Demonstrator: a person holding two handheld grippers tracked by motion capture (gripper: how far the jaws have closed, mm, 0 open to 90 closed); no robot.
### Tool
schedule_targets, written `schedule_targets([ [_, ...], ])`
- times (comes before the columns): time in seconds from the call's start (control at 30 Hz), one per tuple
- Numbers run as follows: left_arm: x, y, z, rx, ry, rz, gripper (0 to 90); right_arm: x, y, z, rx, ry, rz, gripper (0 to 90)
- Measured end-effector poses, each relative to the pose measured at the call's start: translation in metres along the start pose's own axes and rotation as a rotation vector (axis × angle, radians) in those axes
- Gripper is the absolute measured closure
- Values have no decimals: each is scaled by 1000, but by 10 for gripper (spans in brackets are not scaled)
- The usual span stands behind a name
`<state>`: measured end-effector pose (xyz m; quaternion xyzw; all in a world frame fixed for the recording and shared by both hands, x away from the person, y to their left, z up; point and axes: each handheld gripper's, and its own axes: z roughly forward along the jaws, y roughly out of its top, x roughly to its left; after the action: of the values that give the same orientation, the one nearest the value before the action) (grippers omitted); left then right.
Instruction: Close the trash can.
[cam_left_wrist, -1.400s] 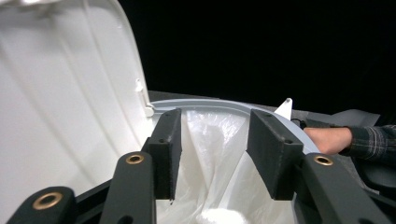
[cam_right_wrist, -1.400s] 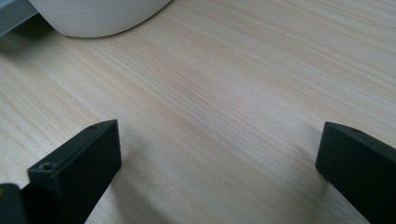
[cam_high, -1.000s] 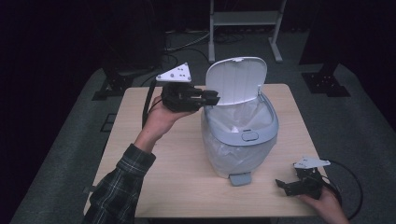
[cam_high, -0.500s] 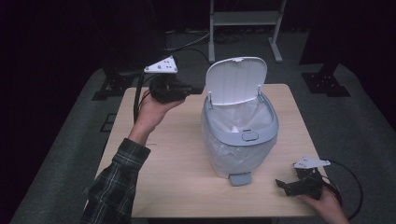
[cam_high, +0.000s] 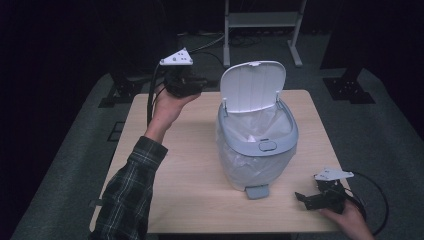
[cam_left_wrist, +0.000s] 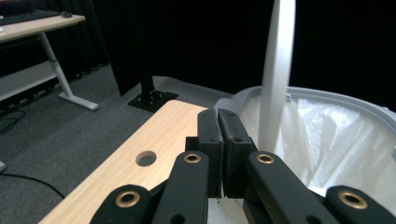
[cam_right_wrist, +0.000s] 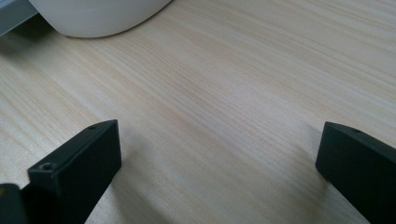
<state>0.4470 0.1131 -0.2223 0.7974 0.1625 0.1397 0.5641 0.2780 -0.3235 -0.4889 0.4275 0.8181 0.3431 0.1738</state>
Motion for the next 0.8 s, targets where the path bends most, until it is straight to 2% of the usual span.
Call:
schedule_targets([
  [0.23, 1, 11, 14, -28, -10, -2, 883, 0, 0, 0, 0, 0, 0, 0],
  [0.4, -5, 17, 22, -49, -38, -3, 883, 0, 0, 0, 0, 0, -1, 0],
  [0.47, -8, 19, 23, -51, -42, 6, 887, 0, 0, 0, -1, 0, -2, 0],
  [0.6, -15, 22, 20, -70, -78, 12, 891, 0, 0, 0, 0, 0, 0, 0],
  [0.7, -22, 25, 18, -65, -93, 34, 890, 0, 0, 0, 0, 0, 0, 0],
  [0.8, -27, 26, 17, -61, -121, 37, 889, 0, 0, 0, 0, 0, 0, 0],
])
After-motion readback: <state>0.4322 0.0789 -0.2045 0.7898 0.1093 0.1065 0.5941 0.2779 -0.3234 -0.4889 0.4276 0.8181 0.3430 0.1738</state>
